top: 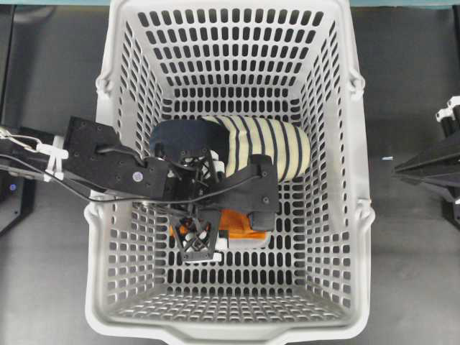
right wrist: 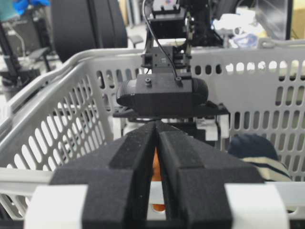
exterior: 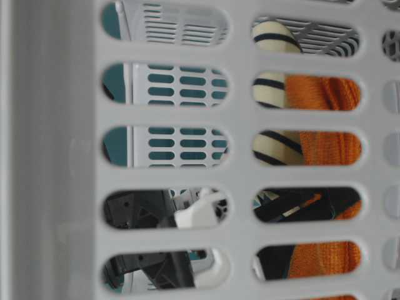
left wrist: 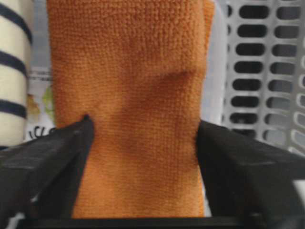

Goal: Pick up the orange cloth from the shopping basket with the left arm.
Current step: 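Lift the gripped orange cloth upward out of the basket with the left gripper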

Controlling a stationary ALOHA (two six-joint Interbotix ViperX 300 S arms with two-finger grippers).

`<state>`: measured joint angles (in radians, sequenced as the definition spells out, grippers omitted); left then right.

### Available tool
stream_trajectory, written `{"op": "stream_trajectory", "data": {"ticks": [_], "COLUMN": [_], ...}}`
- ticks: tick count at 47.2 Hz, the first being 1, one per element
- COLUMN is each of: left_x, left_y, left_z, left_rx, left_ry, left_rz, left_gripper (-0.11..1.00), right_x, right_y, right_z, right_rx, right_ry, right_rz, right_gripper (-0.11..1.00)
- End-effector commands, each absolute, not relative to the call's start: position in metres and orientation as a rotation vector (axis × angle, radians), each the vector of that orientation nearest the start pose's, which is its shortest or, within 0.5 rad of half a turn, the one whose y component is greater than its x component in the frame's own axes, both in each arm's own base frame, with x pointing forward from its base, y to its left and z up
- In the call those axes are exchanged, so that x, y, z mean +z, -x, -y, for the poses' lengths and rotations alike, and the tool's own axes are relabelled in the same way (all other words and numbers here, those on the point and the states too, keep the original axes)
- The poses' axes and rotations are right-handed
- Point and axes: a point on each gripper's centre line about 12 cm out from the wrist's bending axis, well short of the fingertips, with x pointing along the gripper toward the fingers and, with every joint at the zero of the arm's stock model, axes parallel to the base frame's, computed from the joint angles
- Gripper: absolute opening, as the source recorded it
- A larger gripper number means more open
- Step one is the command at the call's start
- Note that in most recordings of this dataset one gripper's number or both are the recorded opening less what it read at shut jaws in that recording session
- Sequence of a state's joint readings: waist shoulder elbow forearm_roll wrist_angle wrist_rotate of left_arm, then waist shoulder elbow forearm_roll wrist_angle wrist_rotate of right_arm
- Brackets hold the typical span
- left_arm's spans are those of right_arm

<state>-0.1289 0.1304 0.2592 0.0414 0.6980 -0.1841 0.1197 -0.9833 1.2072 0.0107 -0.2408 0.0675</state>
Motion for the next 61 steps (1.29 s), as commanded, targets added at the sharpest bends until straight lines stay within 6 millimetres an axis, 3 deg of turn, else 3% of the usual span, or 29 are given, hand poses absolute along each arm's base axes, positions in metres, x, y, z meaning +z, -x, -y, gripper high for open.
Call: {"op": "stream_trajectory", "data": {"ticks": [1,6,12,22,40,47,61], "left_x": [0.204,0.213,0.242,0.315,0.457,0.48,0.484], "left_y": [-0.427,-0.427,-0.43,-0.43,-0.403,-0.401,-0.408], "left_z": [0.053,0.053,0.053,0.051,0.049,0.051,0.053], "left_rx": [-0.014,-0.015,-0.017,-0.021,-0.039,-0.041,-0.03], "left_ry": [0.049,0.05,0.056,0.057,0.04,0.042,0.038], "left_rz": [-1.074,-1.057,-1.004,-0.927,-0.816,-0.817,-0.91], "left_gripper": [0.65,0.37,0.08,0.07,0.07,0.07,0.07], "right_x": [0.281,0.28,0.281,0.28,0.28,0.28,0.28], "right_y": [-0.193,-0.194,-0.194,-0.194,-0.193,-0.192,-0.191], "right_z": [-0.023,-0.023,-0.023,-0.023,-0.023,-0.023,-0.023], "right_rx": [0.12,0.119,0.119,0.119,0.119,0.119,0.119], "right_ry": [-0.082,-0.082,-0.082,-0.081,-0.082,-0.083,-0.083], "right_rz": [0.02,0.017,0.021,0.017,0.018,0.023,0.026], "right_gripper": [-0.01,-0.01,-0.01,-0.01,-0.01,-0.01,-0.01]}}
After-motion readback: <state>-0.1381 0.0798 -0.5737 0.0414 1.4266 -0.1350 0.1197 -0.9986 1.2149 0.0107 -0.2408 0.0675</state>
